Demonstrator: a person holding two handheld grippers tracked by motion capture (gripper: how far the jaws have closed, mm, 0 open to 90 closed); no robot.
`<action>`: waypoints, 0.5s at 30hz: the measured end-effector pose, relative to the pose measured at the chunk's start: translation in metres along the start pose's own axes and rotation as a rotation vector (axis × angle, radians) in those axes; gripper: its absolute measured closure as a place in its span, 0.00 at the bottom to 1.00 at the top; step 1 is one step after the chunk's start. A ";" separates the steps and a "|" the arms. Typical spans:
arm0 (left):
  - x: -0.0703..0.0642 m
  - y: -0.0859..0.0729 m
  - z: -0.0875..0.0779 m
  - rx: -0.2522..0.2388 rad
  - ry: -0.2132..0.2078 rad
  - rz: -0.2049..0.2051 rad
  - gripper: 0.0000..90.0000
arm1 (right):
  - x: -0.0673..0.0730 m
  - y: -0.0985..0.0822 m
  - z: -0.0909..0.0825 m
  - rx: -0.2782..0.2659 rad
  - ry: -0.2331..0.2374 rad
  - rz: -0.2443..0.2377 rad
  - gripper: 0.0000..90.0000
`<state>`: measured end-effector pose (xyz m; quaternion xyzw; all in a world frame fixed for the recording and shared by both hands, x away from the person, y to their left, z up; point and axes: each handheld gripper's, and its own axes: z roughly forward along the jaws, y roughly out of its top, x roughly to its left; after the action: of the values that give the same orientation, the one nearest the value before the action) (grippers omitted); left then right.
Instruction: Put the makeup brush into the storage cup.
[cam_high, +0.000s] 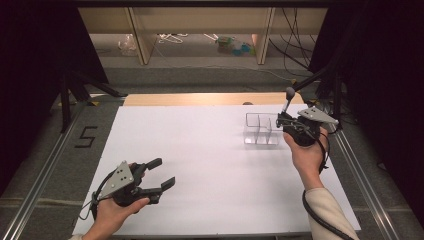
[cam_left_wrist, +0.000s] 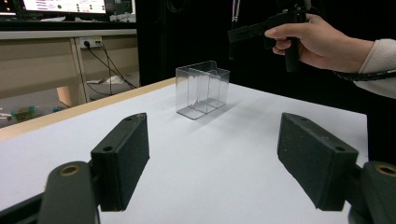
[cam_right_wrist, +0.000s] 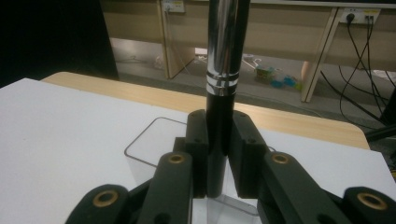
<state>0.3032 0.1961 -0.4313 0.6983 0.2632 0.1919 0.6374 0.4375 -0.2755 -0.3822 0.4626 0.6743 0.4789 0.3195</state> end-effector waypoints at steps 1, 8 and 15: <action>0.000 0.000 0.000 0.000 0.000 0.000 0.28 | 0.000 0.000 0.001 -0.006 0.000 0.001 0.88; 0.000 0.000 0.000 -0.001 -0.002 -0.001 0.28 | -0.001 0.000 0.004 -0.016 0.006 0.001 0.88; 0.000 0.000 0.000 0.002 0.000 -0.008 0.28 | -0.002 0.002 0.005 -0.001 0.000 -0.002 0.88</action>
<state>0.3033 0.1959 -0.4317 0.6979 0.2663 0.1891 0.6374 0.4430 -0.2751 -0.3819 0.4618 0.6745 0.4790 0.3199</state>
